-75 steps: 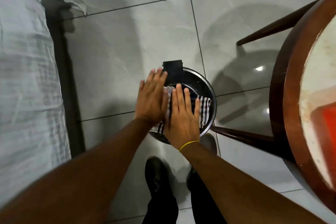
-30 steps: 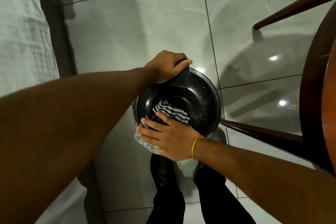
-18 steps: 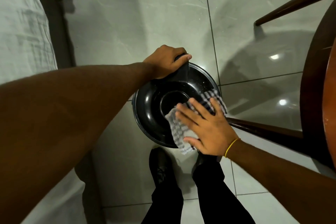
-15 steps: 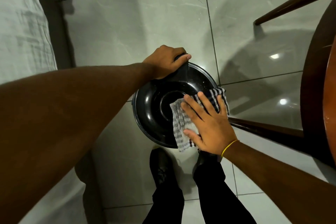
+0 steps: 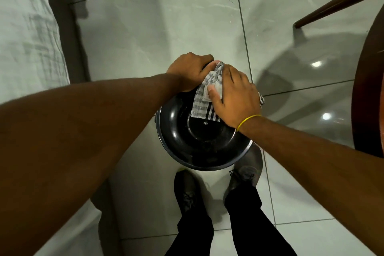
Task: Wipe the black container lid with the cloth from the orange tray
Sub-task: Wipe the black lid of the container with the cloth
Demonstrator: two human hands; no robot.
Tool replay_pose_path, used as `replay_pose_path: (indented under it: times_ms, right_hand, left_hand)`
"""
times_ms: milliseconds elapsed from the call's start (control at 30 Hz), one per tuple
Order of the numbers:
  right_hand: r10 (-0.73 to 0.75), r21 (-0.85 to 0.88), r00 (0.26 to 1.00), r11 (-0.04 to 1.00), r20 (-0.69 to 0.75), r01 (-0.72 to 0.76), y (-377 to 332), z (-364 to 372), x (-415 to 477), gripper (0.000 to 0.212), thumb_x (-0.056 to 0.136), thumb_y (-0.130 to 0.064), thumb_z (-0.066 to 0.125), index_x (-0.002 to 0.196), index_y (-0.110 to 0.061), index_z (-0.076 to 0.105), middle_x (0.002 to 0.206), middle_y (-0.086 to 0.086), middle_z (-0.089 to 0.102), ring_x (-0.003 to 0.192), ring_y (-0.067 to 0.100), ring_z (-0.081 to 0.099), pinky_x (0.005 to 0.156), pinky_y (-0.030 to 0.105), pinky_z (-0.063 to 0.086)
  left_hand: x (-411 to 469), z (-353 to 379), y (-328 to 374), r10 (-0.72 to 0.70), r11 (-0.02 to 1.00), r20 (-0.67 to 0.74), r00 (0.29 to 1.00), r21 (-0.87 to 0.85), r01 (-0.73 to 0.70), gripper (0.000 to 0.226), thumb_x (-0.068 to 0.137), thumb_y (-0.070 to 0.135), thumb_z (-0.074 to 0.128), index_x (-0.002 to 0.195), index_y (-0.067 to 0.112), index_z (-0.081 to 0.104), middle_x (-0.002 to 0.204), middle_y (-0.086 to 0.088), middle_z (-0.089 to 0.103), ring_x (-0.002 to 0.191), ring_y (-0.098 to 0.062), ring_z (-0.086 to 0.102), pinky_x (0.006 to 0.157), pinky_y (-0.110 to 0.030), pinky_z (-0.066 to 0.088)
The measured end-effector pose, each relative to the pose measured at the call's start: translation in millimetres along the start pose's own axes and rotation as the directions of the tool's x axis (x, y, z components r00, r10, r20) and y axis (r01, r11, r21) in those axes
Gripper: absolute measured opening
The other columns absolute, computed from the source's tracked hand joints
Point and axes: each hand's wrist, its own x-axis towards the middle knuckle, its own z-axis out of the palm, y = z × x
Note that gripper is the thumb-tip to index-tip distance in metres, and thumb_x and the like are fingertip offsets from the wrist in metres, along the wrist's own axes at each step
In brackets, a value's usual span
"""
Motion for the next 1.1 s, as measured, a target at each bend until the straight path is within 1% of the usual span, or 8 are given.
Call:
replay_pose_path:
  times_ms: [100,233,367,500,667,800,900,1100]
  right_hand:
    - [0.012,-0.016,1.000,1.000,-0.024,-0.012,-2,1,0,0.083,0.106,-0.066,0.026,0.165,-0.009,0.040,0.161,0.010,0.053,0.136,0.036,0.057,0.101,0.053,0.054]
    - [0.072,-0.006,0.994,0.997,-0.087,-0.073,-2,7,-7,0.076,0.108,-0.066,0.030,0.162,-0.014,0.045,0.157,0.006,0.057,0.130,0.034,0.061,0.095,0.051,0.055]
    - [0.207,0.050,0.969,0.978,-0.134,-0.202,0,18,-30,0.077,0.110,-0.066,0.030,0.166,-0.015,0.040,0.167,0.007,0.048,0.145,0.034,0.053,0.102,0.056,0.055]
    - [0.246,0.063,0.958,0.969,-0.145,-0.239,3,32,-80,0.081,0.112,-0.066,0.022,0.175,-0.016,0.024,0.183,0.006,0.024,0.165,0.039,0.029,0.119,0.061,0.045]
    - [0.198,0.004,0.969,0.980,-0.147,-0.199,-3,65,-145,0.084,0.111,-0.065,0.026,0.178,-0.018,0.005,0.187,0.005,0.001,0.172,0.038,0.003,0.132,0.069,0.023]
    - [0.066,-0.073,0.993,0.995,-0.101,-0.073,-25,93,-187,0.084,0.110,-0.064,0.029,0.178,-0.020,0.006,0.187,0.004,0.002,0.172,0.041,-0.002,0.132,0.075,0.010]
    - [-0.007,-0.128,0.997,0.992,-0.081,-0.004,-48,110,-195,0.082,0.110,-0.061,0.033,0.178,-0.021,0.012,0.187,0.001,0.006,0.173,0.034,-0.002,0.131,0.075,-0.003]
    - [-0.163,-0.147,0.985,0.977,-0.050,0.154,-98,116,-169,0.089,0.108,-0.052,0.052,0.178,-0.017,0.011,0.187,0.005,0.004,0.173,0.032,0.002,0.133,0.070,-0.003]
  left_hand:
    - [-1,1,-1,-0.065,0.982,-0.054,0.996,0.175,0.074,0.065,0.102,0.069,0.019,0.091,0.021,0.061,0.069,0.002,0.057,0.069,-0.028,0.057,0.063,-0.035,0.036]
    - [-2,0,4,-0.080,0.969,-0.057,0.995,0.229,0.091,0.061,0.102,0.071,0.017,0.076,0.026,0.049,0.059,0.010,0.042,0.062,-0.025,0.051,0.059,-0.034,0.030]
    - [-3,-1,8,-0.096,0.950,-0.060,0.994,0.293,0.109,0.068,0.099,0.074,0.009,0.067,0.025,0.046,0.058,0.008,0.041,0.061,-0.025,0.048,0.054,-0.033,0.022]
    - [-3,-2,8,-0.112,0.930,-0.068,0.991,0.345,0.128,0.070,0.099,0.073,0.006,0.067,0.025,0.046,0.059,0.006,0.039,0.062,-0.027,0.047,0.053,-0.033,0.020]
    - [-4,2,8,-0.143,0.917,-0.083,0.986,0.364,0.164,0.072,0.099,0.073,0.004,0.070,0.026,0.052,0.058,0.007,0.034,0.062,-0.027,0.046,0.054,-0.032,0.019]
    - [-4,1,9,-0.161,0.915,-0.072,0.984,0.364,0.176,0.075,0.099,0.073,0.004,0.073,0.027,0.056,0.059,0.007,0.036,0.063,-0.027,0.047,0.054,-0.033,0.019]
    - [-5,2,8,-0.158,0.920,-0.061,0.986,0.353,0.169,0.075,0.099,0.072,0.004,0.076,0.027,0.059,0.060,0.007,0.038,0.065,-0.027,0.050,0.058,-0.035,0.025]
    - [-5,3,7,-0.131,0.933,-0.049,0.990,0.332,0.140,0.072,0.100,0.071,0.007,0.076,0.025,0.057,0.062,0.005,0.042,0.067,-0.028,0.052,0.063,-0.037,0.031]
